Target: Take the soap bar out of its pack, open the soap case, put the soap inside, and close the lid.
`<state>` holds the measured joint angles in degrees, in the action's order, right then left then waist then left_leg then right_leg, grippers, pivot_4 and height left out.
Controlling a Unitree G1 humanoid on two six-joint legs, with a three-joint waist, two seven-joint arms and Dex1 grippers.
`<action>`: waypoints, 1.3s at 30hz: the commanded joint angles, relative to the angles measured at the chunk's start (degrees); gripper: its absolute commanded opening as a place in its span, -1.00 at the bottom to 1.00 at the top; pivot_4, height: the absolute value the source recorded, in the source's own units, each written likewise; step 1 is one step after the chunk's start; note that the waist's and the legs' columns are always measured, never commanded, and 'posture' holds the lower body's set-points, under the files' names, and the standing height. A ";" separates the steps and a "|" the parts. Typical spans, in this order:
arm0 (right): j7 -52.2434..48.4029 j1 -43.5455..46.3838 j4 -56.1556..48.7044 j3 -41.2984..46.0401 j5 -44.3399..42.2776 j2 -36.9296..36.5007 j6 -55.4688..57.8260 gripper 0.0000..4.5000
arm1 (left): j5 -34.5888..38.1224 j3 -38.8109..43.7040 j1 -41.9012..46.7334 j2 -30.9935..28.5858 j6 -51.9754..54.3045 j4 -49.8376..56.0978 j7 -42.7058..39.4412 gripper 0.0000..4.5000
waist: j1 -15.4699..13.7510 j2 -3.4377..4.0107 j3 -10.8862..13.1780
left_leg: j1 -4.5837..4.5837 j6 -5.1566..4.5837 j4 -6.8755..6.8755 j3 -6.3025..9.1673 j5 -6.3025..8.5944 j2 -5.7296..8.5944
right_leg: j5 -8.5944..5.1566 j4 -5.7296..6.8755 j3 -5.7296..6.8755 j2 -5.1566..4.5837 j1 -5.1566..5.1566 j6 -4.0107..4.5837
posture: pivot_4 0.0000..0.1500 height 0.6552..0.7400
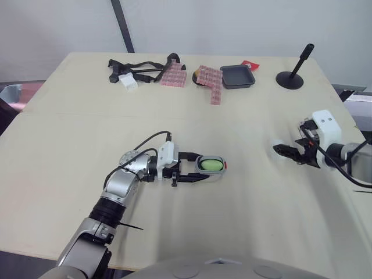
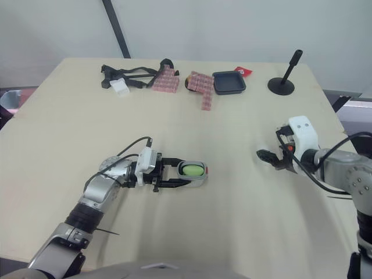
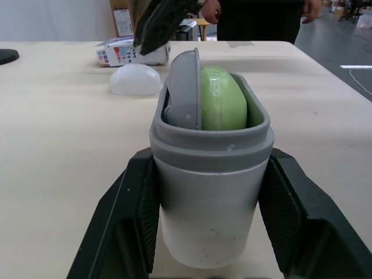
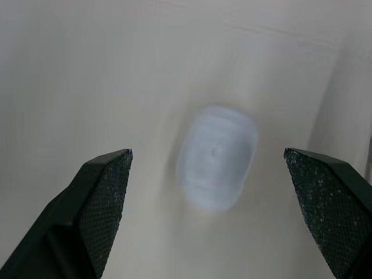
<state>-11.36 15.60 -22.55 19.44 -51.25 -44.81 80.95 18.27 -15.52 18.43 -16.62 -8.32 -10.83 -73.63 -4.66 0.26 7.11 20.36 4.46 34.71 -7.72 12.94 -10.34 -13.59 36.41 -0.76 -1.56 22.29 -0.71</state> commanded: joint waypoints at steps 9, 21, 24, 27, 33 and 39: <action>5.75 8.02 0.89 -2.79 7.84 4.59 8.20 0.99 | 0.28 0.03 -0.55 -0.29 0.39 2.56 1.16 -0.16 | -0.15 0.02 -0.01 | 0.00 0.03 0.01 -0.01 -0.02 0.00 | 0.00 0.01 -0.01 0.01 0.00 0.00 | 1.00 1.00; 13.45 13.62 13.52 -6.21 -0.84 3.55 11.55 0.99 | 0.19 0.18 -0.45 -0.58 0.72 2.54 1.40 -0.16 | -0.37 0.05 -0.01 | -0.01 0.09 -0.01 -0.02 -0.04 0.01 | 0.00 0.01 -0.02 0.04 0.00 0.00 | 1.00 1.00; 15.34 15.06 15.78 -7.69 -3.32 3.15 11.55 0.99 | 0.10 0.10 -0.43 -0.52 0.75 2.47 1.44 -0.16 | -0.29 0.06 -0.01 | -0.01 0.10 0.00 -0.02 -0.04 0.01 | 0.00 0.01 -0.03 0.06 0.00 0.00 | 1.00 1.00; 17.04 16.48 17.65 -9.28 -5.75 2.50 11.55 0.99 | 0.01 0.03 -0.45 -0.52 0.77 2.42 1.53 -0.16 | -0.33 0.07 -0.01 | -0.03 0.13 0.01 -0.03 -0.06 0.01 | 0.01 0.04 -0.05 0.07 0.00 0.00 | 1.00 1.00; 19.32 18.14 19.75 -11.55 -9.51 1.31 11.55 0.99 | -0.16 -0.03 -0.58 -0.55 0.74 2.43 1.72 -0.16 | -0.57 0.07 -0.01 | -0.01 0.15 0.01 -0.04 -0.06 0.09 | 0.01 0.02 -0.05 0.11 -0.01 0.00 | 1.00 1.00; 22.88 17.84 20.48 -12.90 -13.85 -0.65 11.55 0.99 | -0.32 -0.10 -0.58 -0.42 0.63 2.27 1.92 -0.16 | -0.64 0.06 -0.01 | -0.01 0.18 0.01 -0.03 -0.04 0.11 | 0.01 0.01 -0.05 0.13 -0.01 -0.01 | 1.00 1.00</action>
<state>10.61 32.30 -1.48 5.88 -63.18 -44.24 92.11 17.95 -15.78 17.92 -16.71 -7.70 -9.72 -72.14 -5.30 0.32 7.10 20.35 4.66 34.71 -7.75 12.91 -10.24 -13.58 36.42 -0.81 -1.42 22.28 -0.72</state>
